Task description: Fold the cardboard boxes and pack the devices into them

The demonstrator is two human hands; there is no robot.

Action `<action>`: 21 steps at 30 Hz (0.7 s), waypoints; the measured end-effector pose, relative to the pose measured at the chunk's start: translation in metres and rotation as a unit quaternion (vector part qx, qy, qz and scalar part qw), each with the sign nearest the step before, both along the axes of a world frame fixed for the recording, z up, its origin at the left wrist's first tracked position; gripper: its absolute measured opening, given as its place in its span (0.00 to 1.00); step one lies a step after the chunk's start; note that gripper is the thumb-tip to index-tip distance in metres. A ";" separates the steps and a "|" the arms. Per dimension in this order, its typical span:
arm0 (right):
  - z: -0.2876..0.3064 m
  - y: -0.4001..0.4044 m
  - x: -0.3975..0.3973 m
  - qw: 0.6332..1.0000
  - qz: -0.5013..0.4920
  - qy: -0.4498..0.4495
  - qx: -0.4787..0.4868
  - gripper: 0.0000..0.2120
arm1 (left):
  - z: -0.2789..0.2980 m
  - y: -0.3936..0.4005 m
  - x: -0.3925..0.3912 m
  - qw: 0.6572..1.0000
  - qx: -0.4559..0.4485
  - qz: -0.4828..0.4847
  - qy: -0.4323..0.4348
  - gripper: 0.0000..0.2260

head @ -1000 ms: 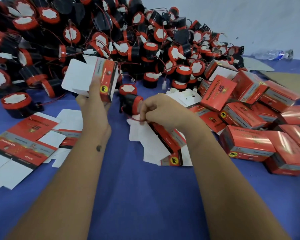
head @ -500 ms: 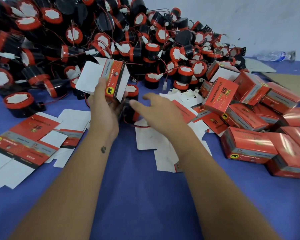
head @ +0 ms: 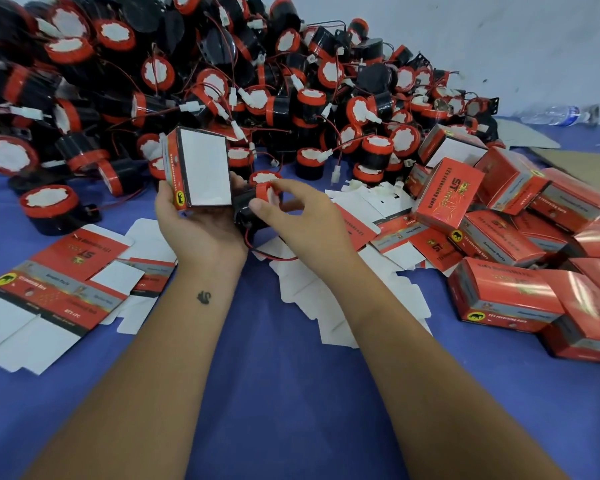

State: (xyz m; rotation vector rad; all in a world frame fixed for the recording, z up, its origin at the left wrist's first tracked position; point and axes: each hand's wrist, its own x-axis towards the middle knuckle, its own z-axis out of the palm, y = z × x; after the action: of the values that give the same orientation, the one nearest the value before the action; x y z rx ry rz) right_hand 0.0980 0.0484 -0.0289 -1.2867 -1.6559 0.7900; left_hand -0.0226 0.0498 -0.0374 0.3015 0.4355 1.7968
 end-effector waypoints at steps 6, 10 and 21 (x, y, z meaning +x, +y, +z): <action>0.002 -0.002 0.001 0.997 0.001 0.077 -0.018 0.13 | -0.001 0.001 0.001 1.000 0.001 -0.017 0.008 0.28; 0.010 -0.002 0.010 0.972 -0.115 0.173 0.112 0.19 | -0.001 0.002 0.008 0.976 -0.074 0.036 0.204 0.14; 0.017 -0.004 0.029 0.865 -0.186 -0.190 0.426 0.26 | -0.013 0.005 0.007 0.810 -0.031 0.025 0.585 0.27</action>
State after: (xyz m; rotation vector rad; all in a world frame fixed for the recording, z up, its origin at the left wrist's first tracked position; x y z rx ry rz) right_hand 0.1266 0.0440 -0.0122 -1.0643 -1.6653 -0.4489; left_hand -0.0156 0.0547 -0.0504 1.3815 1.3578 1.4439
